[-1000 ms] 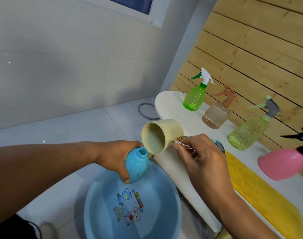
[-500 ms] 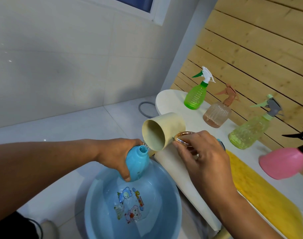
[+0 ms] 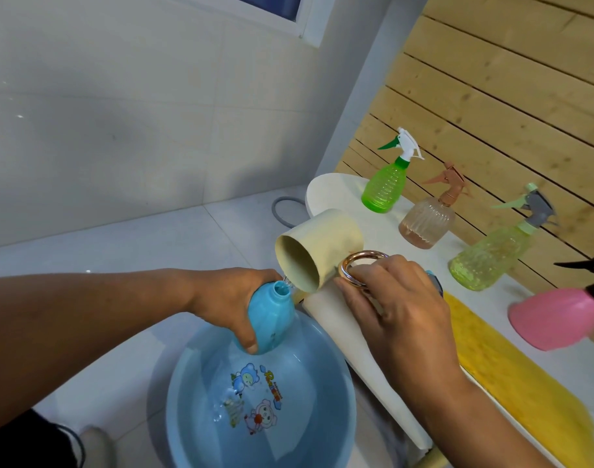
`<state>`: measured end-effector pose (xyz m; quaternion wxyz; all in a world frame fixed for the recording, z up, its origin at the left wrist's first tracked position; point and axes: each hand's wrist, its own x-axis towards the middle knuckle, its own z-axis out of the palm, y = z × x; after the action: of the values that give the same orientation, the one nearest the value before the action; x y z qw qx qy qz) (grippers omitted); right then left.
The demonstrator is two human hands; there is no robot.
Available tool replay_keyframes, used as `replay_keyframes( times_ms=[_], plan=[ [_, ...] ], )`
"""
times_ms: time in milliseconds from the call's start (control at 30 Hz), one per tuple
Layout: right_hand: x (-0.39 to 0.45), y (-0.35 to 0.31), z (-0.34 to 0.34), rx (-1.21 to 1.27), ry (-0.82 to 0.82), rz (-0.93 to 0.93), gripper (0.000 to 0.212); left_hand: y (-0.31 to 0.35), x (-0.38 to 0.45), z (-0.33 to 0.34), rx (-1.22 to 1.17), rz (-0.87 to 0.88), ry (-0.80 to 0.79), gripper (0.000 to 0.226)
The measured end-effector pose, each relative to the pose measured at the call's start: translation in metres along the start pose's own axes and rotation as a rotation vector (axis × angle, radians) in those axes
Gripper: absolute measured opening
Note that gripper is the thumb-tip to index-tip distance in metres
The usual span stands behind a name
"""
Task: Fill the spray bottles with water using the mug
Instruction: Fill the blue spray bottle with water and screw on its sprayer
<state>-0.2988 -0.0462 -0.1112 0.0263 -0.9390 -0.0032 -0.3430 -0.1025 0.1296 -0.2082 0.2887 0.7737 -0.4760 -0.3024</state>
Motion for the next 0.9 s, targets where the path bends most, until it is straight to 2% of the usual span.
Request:
replay_keyframes(
  times_ms=[233, 400, 467, 567, 633, 800, 900],
  plan=[
    [-0.002, -0.001, 0.001, -0.076, 0.022, -0.105, 0.016, 0.000, -0.001, -0.001, -0.013, 0.031, -0.003, 0.082],
    [-0.004, -0.002, 0.002, -0.128, 0.057, -0.158, 0.017, 0.001, -0.001, -0.002, -0.023, 0.029, -0.005, 0.078],
    [-0.003, -0.002, 0.007, -0.093, 0.044, -0.029, 0.017, -0.001, 0.000, -0.002, -0.033, 0.027, 0.001, 0.079],
    [0.002, -0.002, 0.021, 0.073, -0.056, 0.380, 0.022, -0.007, -0.004, -0.001, -0.012, 0.017, 0.003, 0.082],
    [0.000, 0.005, 0.037, 0.182, -0.148, 0.580, 0.025, -0.013, -0.007, -0.001, -0.005, 0.017, -0.004, 0.083],
    [-0.023, 0.029, 0.097, 0.152, -0.462, 0.772, 0.036, -0.029, -0.017, -0.002, -0.026, 0.002, 0.000, 0.082],
    [-0.050, 0.042, 0.145, 0.107, -0.697, 0.856, 0.030, -0.036, -0.019, -0.004, -0.042, 0.006, 0.045, 0.081]
  ],
)
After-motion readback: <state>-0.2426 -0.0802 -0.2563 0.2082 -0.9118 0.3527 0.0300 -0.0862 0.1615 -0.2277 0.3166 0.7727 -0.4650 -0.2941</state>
